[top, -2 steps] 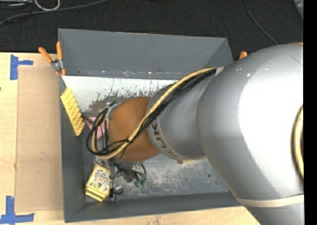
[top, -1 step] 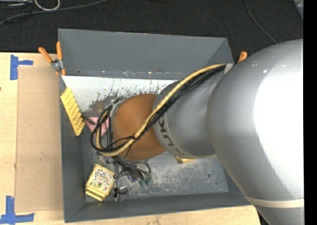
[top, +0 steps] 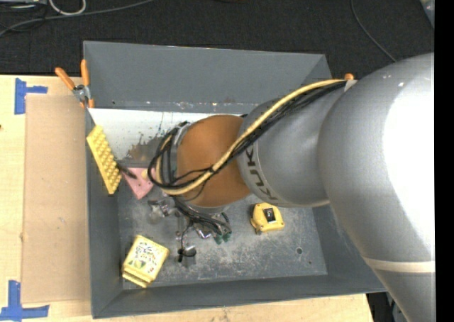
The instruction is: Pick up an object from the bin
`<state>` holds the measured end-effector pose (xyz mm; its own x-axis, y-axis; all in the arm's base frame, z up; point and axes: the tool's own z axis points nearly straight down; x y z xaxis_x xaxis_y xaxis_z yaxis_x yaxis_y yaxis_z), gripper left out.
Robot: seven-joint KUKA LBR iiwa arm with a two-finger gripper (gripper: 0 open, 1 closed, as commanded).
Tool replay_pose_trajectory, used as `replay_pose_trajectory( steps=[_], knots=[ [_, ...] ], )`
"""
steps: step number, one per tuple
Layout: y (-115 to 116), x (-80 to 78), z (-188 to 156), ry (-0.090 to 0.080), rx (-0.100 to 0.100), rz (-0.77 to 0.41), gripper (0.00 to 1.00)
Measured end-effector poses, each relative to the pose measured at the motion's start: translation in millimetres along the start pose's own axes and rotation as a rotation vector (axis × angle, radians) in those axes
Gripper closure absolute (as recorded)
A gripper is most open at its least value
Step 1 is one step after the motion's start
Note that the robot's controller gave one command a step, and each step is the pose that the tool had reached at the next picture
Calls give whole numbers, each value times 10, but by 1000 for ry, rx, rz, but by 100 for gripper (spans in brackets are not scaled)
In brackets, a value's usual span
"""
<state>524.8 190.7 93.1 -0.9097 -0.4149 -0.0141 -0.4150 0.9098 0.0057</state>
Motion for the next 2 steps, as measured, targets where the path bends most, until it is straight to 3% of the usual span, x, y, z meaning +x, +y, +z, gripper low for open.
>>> replay_pose_trajectory(
  steps=[1,2],
  knots=[
    [68,101,-447,14,-2,14,0],
    [377,-15,-177,6,0,-13,0]
  ],
)
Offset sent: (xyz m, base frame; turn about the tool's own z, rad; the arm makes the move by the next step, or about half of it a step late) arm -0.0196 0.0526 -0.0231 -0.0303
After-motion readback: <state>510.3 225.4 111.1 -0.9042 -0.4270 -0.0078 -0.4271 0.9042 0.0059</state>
